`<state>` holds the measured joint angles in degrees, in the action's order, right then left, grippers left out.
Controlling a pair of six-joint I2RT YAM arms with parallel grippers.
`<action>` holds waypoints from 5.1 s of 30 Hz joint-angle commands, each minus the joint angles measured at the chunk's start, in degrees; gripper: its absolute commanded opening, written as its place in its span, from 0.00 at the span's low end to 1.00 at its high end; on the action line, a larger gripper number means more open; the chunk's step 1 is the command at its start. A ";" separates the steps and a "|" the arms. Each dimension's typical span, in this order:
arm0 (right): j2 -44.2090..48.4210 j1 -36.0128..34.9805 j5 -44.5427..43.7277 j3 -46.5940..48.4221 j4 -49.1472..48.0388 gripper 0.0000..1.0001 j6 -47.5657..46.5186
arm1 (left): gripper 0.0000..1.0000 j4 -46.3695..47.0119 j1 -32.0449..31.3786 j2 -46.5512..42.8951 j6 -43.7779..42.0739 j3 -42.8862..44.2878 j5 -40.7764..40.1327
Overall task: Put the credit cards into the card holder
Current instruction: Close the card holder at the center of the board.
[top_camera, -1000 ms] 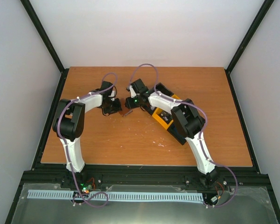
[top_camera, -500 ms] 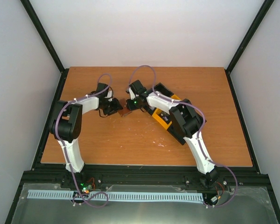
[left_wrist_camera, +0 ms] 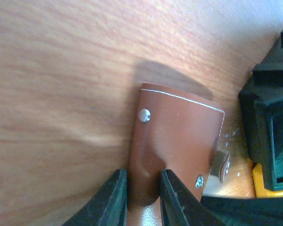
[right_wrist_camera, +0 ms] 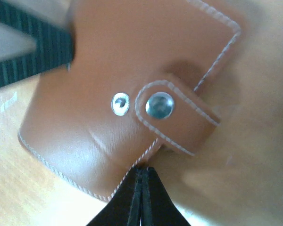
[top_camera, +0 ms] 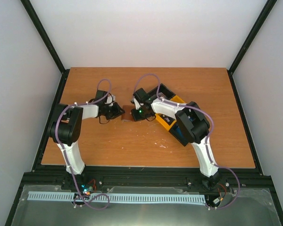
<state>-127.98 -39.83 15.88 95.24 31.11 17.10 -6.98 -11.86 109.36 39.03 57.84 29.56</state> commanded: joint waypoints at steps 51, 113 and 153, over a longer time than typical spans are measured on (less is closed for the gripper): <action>-1.71 -10.44 -24.05 13.43 29.87 0.29 25.17 | 0.29 -8.96 -8.97 -3.74 5.36 -24.73 -14.01; 3.28 -10.92 -23.23 6.72 20.54 0.03 25.59 | 0.28 -6.28 -8.80 -1.69 3.59 -24.62 -9.08; 10.04 -10.88 -24.54 -0.34 16.82 0.16 28.71 | 0.27 -6.57 -8.80 -0.90 2.82 -24.08 -8.98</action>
<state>-121.16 -50.24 -6.96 97.25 49.06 43.86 3.62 -19.77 99.81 43.92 39.40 32.25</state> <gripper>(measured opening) 0.155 0.265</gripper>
